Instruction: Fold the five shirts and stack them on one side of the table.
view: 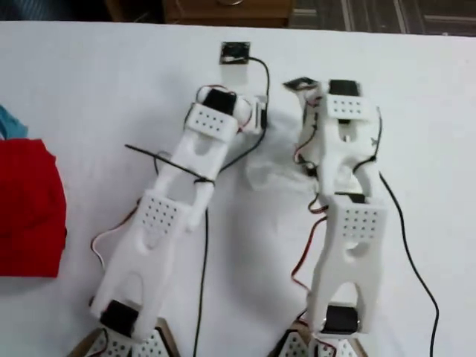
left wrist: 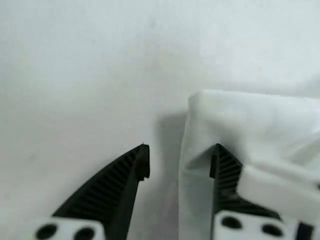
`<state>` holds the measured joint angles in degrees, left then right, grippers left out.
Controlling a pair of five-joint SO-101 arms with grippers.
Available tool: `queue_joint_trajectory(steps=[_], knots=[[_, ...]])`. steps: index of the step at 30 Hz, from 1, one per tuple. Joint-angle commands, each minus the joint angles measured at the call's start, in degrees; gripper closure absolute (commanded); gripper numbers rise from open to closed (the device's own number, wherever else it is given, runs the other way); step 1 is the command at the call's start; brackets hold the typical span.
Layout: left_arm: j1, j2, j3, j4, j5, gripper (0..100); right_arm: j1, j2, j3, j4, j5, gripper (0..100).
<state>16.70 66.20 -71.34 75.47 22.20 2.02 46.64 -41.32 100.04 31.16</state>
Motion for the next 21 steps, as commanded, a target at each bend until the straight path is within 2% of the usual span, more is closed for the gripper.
queue_joint_trajectory(steps=[1, 7, 12, 21], knots=[[0.8, -0.3, -2.1, -2.5, -0.5, 78, 3.3, -0.5, -1.1, 1.3, -0.1, 97.9], [0.9, 1.5, -2.1, -5.4, -0.6, 78, 6.6, -0.6, 5.8, 1.3, -0.2, 97.9], [0.2, 2.7, -2.1, -7.2, -0.6, 78, 6.6, -1.7, 10.5, 1.3, -0.1, 97.9], [-1.5, 2.7, -5.4, -5.0, -0.6, 78, 6.5, -14.9, 9.0, 1.0, 0.1, 97.9]])
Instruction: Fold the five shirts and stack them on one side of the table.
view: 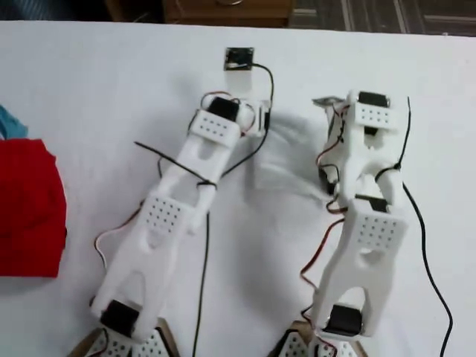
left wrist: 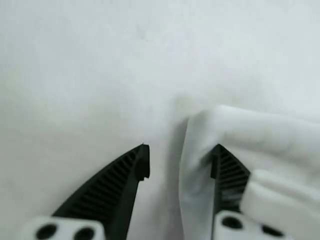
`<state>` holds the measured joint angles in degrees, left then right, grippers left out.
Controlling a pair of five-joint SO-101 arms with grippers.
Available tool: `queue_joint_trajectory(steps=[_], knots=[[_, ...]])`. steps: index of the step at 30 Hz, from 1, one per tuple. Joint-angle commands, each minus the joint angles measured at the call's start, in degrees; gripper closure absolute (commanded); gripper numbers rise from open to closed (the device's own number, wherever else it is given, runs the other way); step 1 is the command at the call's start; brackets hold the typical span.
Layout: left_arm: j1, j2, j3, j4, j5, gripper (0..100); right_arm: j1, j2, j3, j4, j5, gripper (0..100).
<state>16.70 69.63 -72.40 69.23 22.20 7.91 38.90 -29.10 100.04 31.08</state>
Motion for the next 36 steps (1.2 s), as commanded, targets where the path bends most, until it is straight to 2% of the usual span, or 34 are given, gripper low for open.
queue_joint_trajectory(steps=[1, 8, 12, 15, 20, 25, 36], knots=[[-1.3, -0.6, -4.9, 1.8, -0.6, 78, 0.6, -8.4, -4.8, 1.0, 0.2, 97.9], [-1.4, -0.5, -1.6, 1.8, -0.6, 78, 0.6, -7.7, -17.8, -6.3, 0.2, 97.9], [-1.5, -0.5, -0.4, 1.6, -0.6, 78, 0.3, -0.6, -20.5, -13.9, 0.2, 97.9], [-1.5, -0.5, -0.2, 1.2, -0.6, 78, -0.6, 5.2, -23.9, -15.9, 0.2, 97.9], [-1.6, -0.5, 0.0, 1.7, -0.6, 80, -3.9, 11.2, -34.7, -14.9, 0.1, 97.9], [-2.2, -0.5, 0.1, 1.5, -0.6, 85, -4.8, 16.9, -38.9, -15.3, 0.1, 97.9], [-3.0, -0.5, 0.1, 1.4, -0.3, 85, 1.7, 20.3, -43.2, -6.7, 0.2, 97.9]])
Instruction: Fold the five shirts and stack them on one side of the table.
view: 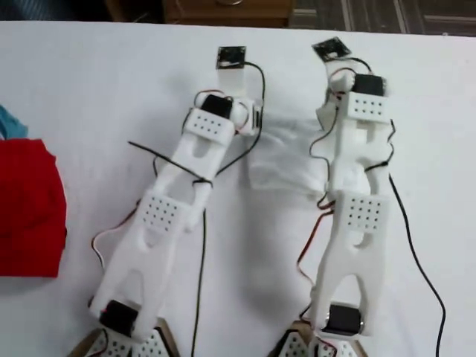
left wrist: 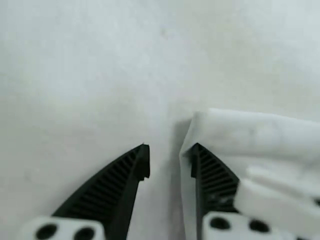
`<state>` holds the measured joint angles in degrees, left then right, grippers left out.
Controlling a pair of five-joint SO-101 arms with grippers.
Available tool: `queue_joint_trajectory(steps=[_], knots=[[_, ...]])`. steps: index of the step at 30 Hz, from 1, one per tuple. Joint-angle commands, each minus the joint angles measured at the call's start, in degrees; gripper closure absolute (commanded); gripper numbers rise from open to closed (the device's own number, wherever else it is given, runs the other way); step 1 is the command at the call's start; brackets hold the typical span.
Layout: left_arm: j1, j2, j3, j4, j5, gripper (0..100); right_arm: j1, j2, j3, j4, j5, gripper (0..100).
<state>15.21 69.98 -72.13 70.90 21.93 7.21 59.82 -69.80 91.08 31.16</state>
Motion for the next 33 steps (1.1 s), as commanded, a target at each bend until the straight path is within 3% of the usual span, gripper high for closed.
queue_joint_trajectory(steps=[1, 12, 20, 28, 33], knots=[[-1.5, -0.9, -0.1, -0.3, 0.0, 85, 3.3, -0.7, -2.5, 3.0, 0.1, 97.9], [-1.6, -0.9, -0.1, -0.3, 0.1, 85, 10.3, -1.5, -2.6, 5.8, 3.3, 97.9], [-1.6, -0.9, -0.1, 0.1, 0.0, 85, 5.3, -10.7, -4.4, 10.4, 3.3, 97.9], [-1.7, -0.9, -0.1, 0.1, 0.0, 85, -6.0, -15.1, 9.1, 10.0, 2.2, 97.9], [-2.3, -0.9, -0.1, 0.0, 0.0, 85, -7.3, -11.9, 17.9, 9.9, -2.8, 97.9]])
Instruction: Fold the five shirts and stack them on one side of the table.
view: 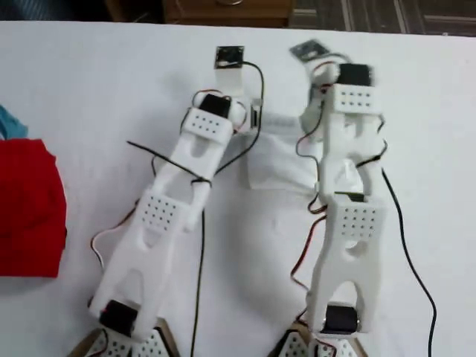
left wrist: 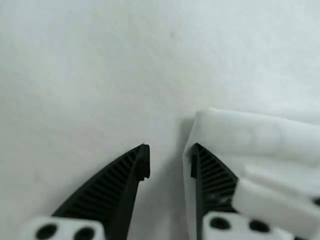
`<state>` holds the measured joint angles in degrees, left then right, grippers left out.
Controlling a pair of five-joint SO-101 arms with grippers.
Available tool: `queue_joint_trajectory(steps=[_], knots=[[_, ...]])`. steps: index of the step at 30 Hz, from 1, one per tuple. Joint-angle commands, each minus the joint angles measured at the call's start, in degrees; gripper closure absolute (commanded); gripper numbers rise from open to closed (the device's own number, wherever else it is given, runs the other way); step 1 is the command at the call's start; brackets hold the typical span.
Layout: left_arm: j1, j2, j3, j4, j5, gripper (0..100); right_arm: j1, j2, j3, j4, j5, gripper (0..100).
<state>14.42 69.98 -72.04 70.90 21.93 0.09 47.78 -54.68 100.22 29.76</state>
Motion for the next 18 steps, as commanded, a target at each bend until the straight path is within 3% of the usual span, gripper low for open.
queue_joint_trajectory(steps=[1, 9, 18], knots=[[-1.6, -0.9, -0.2, 0.0, 0.1, 85, 0.0, 0.8, 4.2, 0.2, -1.5, 97.9], [-3.9, -0.9, -0.1, 0.2, 6.2, 85, 2.9, 6.4, 11.2, -0.4, -1.8, 97.9], [-3.9, -0.9, -0.1, 0.3, 6.2, 85, 2.7, -5.1, 9.8, 1.2, -1.6, 97.9]])
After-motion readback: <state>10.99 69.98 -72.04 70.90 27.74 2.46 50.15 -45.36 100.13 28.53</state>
